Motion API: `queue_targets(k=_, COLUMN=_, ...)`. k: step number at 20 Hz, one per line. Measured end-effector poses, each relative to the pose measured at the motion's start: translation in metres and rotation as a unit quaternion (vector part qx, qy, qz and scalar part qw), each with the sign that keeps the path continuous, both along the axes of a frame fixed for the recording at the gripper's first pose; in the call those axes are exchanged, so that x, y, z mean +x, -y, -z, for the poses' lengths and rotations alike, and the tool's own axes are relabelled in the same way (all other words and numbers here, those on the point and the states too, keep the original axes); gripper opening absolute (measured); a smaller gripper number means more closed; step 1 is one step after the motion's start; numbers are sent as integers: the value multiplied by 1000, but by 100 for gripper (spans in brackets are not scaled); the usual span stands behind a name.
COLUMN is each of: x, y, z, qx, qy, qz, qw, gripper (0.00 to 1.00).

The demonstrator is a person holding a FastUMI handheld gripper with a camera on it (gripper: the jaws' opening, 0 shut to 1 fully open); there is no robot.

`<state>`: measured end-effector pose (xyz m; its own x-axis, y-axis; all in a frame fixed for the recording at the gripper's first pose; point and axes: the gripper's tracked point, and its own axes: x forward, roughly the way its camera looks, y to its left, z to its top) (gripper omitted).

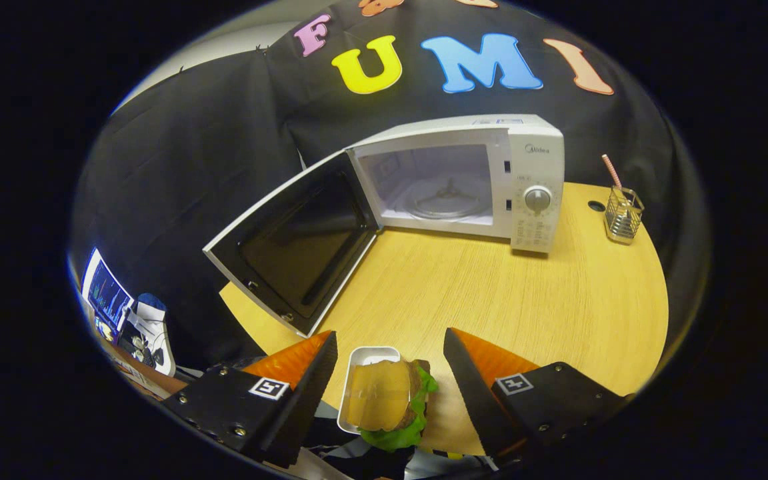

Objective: Open the microwave, put the food inside, and close the microwave door.

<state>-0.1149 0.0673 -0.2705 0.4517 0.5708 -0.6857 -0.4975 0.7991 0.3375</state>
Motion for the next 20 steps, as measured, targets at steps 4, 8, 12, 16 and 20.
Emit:
queue_targets(k=4, x=-9, y=1, z=28, qx=2, qy=-46, qz=-6, qw=999, gripper=97)
queue_targets(k=8, x=-19, y=4, z=49, qx=-1, qy=-85, qz=-9, qw=996, gripper=97)
queue_targets(k=12, x=-28, y=6, z=62, qx=-1, qy=-120, qz=-1, qw=993, gripper=97)
queue_targets(k=16, x=-30, y=6, z=67, qx=7, qy=-150, qz=16, qw=989, gripper=69)
queue_targets(k=20, x=-33, y=4, z=68, qx=21, qy=-185, qz=42, qw=982, gripper=54)
